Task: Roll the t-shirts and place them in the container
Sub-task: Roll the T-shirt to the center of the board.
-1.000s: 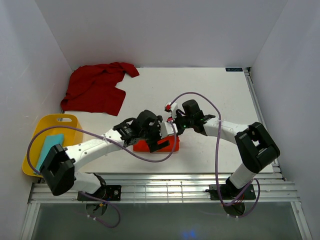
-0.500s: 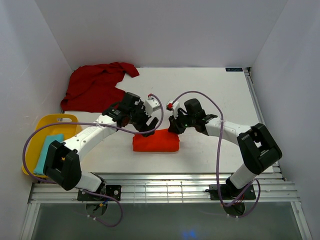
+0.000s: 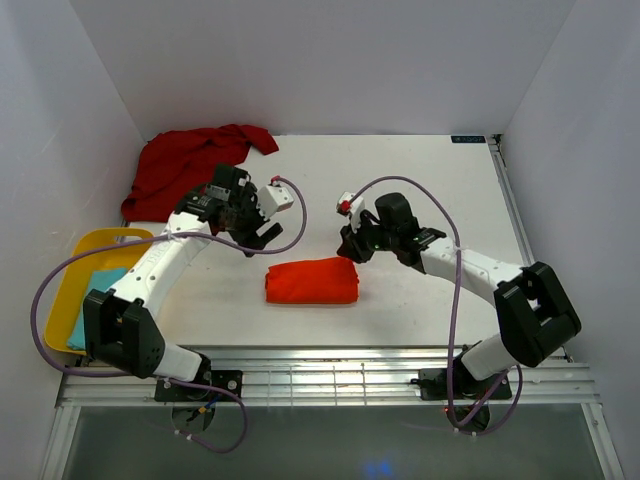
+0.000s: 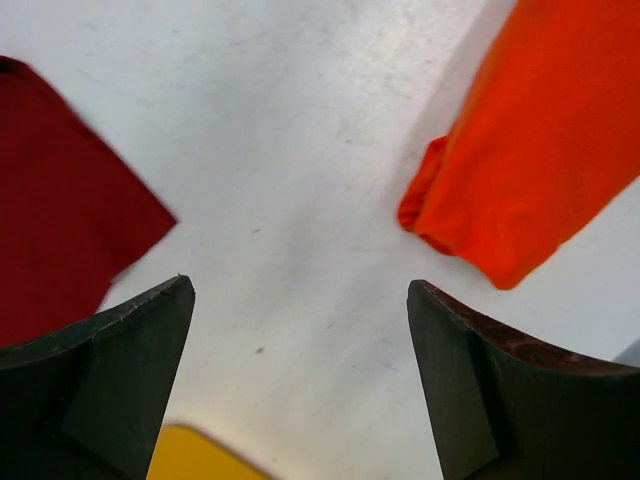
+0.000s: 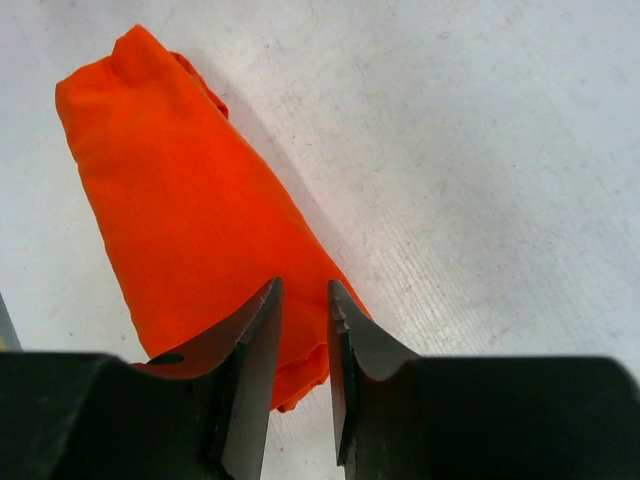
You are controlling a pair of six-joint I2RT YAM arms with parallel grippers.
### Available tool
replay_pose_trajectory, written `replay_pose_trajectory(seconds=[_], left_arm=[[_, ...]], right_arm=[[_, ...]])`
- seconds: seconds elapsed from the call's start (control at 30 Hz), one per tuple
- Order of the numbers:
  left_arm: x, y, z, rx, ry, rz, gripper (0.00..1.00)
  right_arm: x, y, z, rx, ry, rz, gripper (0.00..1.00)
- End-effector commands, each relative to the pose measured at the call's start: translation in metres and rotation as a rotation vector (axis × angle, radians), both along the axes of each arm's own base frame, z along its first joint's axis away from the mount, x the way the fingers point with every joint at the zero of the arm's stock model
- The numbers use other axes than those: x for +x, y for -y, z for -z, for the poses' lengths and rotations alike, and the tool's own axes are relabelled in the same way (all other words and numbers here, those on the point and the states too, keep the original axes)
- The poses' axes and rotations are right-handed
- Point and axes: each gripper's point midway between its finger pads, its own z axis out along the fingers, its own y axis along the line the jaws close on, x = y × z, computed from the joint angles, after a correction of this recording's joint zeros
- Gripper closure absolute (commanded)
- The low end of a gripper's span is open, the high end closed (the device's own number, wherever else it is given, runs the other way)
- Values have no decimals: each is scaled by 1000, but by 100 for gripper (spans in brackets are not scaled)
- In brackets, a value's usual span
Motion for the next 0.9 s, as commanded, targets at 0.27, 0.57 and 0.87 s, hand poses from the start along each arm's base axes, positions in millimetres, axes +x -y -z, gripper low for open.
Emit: replay_pose_trajectory(seconds=[0.27,0.57,0.87], left_arm=[[-6,-50,-54,246,81,-57,2],[-10,-62,-53,298,86,-86,2],[1,-50,-36,290,59,-56,2]], right_arm=[[53,30,-48,-21,107,376,76],[62,44,-56,-68,113,438,92],[70,62,-37,-174,157,487,92]])
